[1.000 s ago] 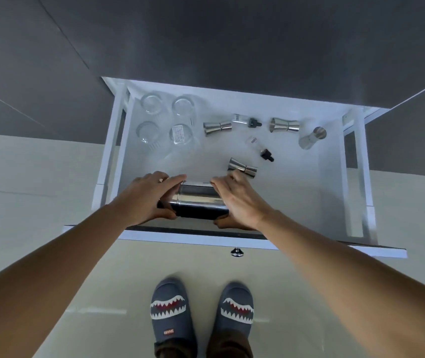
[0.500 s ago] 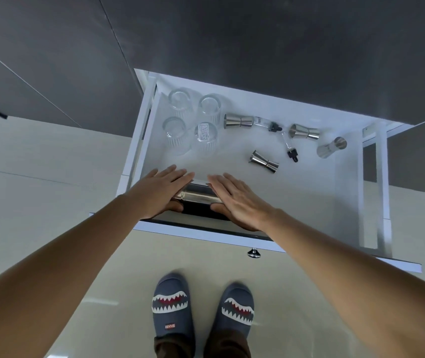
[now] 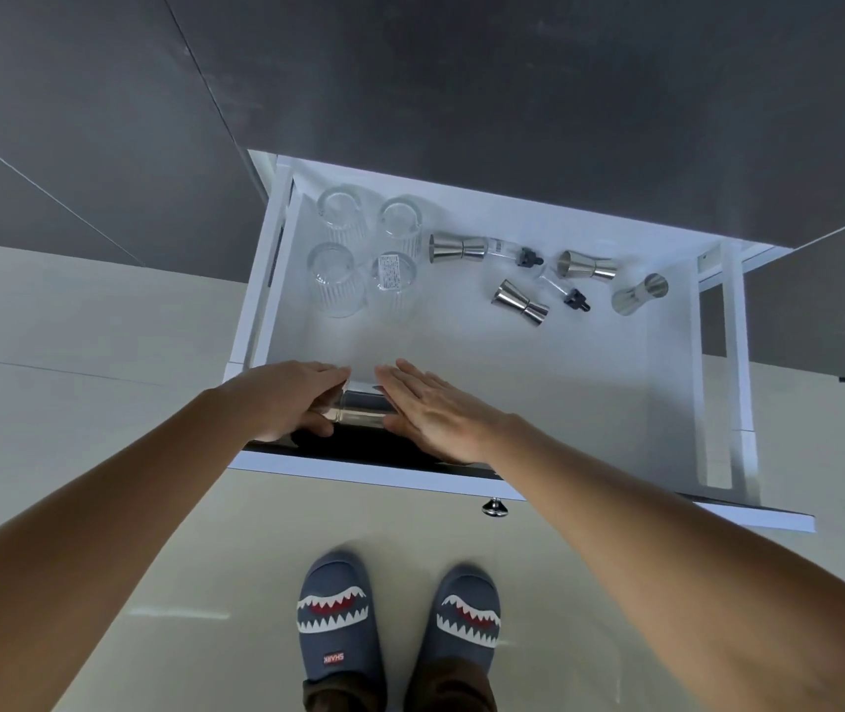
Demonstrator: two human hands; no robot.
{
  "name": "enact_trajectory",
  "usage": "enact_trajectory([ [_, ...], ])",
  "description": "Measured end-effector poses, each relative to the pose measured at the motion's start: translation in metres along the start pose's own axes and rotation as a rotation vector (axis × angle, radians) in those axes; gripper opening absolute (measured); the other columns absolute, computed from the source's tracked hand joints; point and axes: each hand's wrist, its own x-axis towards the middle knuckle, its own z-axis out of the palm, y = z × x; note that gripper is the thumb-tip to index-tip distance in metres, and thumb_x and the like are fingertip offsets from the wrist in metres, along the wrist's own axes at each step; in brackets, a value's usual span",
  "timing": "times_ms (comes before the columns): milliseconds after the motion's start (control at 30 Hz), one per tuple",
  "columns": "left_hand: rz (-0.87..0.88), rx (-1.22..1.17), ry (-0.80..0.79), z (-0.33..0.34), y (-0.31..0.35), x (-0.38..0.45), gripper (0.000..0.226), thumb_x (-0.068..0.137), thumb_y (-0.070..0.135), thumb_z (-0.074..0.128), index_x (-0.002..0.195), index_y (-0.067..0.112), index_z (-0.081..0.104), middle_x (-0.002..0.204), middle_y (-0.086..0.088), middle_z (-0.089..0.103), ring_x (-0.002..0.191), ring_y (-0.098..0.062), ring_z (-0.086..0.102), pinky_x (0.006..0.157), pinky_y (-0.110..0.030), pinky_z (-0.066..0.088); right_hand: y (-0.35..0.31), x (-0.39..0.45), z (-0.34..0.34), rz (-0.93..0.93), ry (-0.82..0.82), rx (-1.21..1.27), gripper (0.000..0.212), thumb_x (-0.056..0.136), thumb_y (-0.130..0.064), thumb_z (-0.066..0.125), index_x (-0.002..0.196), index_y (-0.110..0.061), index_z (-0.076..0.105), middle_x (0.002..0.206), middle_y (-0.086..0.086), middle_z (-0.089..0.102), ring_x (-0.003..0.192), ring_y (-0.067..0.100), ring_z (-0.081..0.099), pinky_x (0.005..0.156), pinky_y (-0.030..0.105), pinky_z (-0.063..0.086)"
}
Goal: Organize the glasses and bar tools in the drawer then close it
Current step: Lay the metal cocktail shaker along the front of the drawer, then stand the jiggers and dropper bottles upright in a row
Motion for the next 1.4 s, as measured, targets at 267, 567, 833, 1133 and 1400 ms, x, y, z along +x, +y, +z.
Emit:
enact_trajectory([
  [267,-0.012,0.022,0.115,-0.041,0.043,0.028,0.062,0.093,0.035,0.059,0.145,0.013,0.036,0.142,-0.012,0.049,0.127,-0.029,0.049,0.105,-0.04,0.041,0.049,-0.017,-0.016,0.346,0.552,0.207,0.05,0.1,-0.027,0.04,0.143,-0.005,0.029,0.14,0.023,0.043,0.132,0.037,0.036,0.109,0.046,0.033],
  [567,0.024,-0.004,0.47,-0.06,0.111,0.132,0.034,0.095,0.016,0.051,0.126,0.001,0.051,0.125,-0.02,0.053,0.116,-0.038,0.052,0.094,-0.045,0.047,0.142,-0.021,-0.039,0.642,0.734,0.059,0.045,0.091,-0.022,0.056,0.133,-0.013,0.042,0.119,0.022,0.048,0.111,0.038,0.043,0.089,0.045,0.043],
  [833,0.005,0.071,0.601,-0.057,0.109,0.206,0.048,0.082,-0.006,0.058,0.128,-0.003,0.041,0.135,-0.025,0.042,0.127,-0.039,0.037,0.104,-0.04,0.035,0.171,-0.007,-0.029,0.662,0.699,0.047,0.035,0.085,-0.028,0.062,0.115,-0.012,0.056,0.115,0.017,0.048,0.108,0.035,0.044,0.078,0.039,0.045],
  [1133,-0.06,0.16,0.533,-0.046,0.103,0.214,0.032,0.081,-0.015,0.051,0.111,-0.008,0.063,0.129,-0.028,0.047,0.124,-0.043,0.038,0.103,-0.047,0.036,0.176,-0.019,-0.02,0.484,0.86,0.228,0.033,0.082,-0.025,0.066,0.107,-0.005,0.058,0.1,0.012,0.062,0.096,0.032,0.052,0.077,0.032,0.042],
  [1400,-0.127,0.152,0.378,-0.057,0.102,0.198,0.033,0.09,-0.004,0.046,0.121,-0.004,0.057,0.14,-0.034,0.036,0.141,-0.042,0.018,0.115,-0.042,0.024,0.161,-0.01,-0.035,0.352,0.96,0.3,0.027,0.078,-0.017,0.066,0.102,-0.006,0.06,0.096,0.011,0.063,0.078,0.021,0.061,0.073,0.041,0.054],
])
